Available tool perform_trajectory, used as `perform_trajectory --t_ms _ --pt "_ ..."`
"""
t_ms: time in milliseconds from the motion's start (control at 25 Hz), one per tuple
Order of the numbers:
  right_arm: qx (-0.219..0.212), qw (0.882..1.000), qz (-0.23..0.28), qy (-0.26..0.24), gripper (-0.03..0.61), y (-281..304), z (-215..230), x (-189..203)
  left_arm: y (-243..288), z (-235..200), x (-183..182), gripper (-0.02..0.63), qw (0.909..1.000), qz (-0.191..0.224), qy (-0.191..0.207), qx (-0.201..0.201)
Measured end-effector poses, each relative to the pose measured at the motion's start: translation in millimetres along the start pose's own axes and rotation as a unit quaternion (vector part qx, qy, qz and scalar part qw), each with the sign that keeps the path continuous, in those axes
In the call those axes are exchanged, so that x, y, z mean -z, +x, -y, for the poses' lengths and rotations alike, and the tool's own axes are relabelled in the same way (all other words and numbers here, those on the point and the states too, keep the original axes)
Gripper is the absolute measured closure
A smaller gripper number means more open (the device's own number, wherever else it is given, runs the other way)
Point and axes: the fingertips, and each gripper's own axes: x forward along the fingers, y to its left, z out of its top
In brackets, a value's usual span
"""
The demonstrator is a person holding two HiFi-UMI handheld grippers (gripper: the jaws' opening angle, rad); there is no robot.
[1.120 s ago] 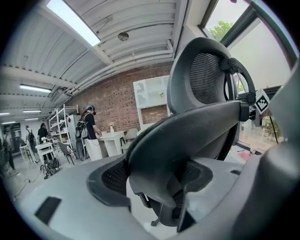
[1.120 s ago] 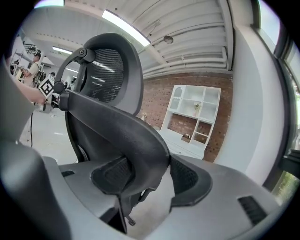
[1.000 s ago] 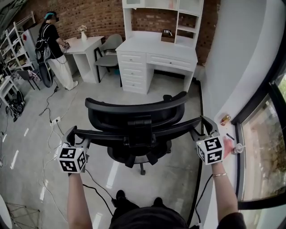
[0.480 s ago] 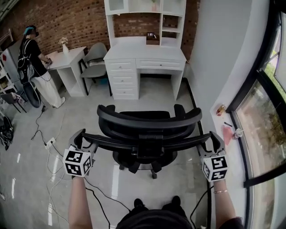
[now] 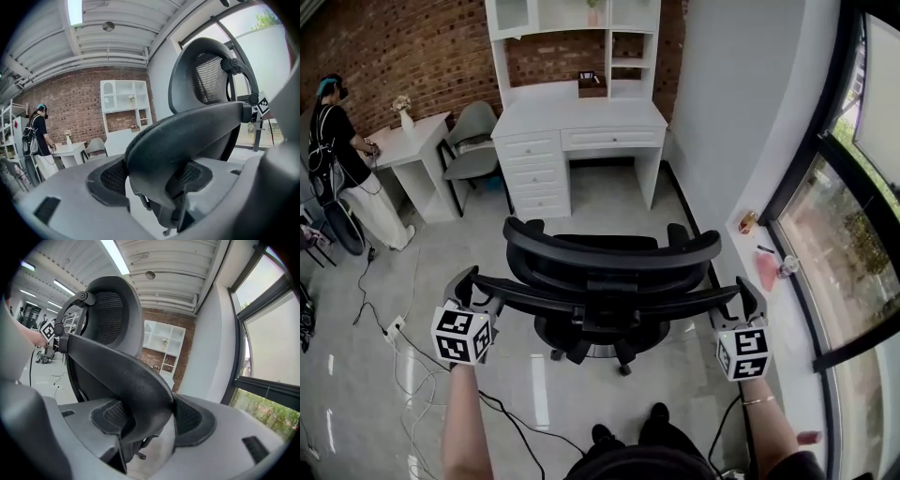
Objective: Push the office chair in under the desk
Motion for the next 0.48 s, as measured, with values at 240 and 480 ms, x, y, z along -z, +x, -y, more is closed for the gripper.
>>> perform_trajectory --t_ms 240,480 --pt "-0.001 1.0 -0.001 0.003 0.318 32.7 15.4 -1.3 26.4 -1.9 -5.5 0.327 0.9999 0.011 0.006 -0.003" --pt "0.008 1.0 0.012 0.004 0.316 55.5 21.8 8.2 52.0 -3.0 2.0 0.328 0.9999 0.016 0.007 -0.001"
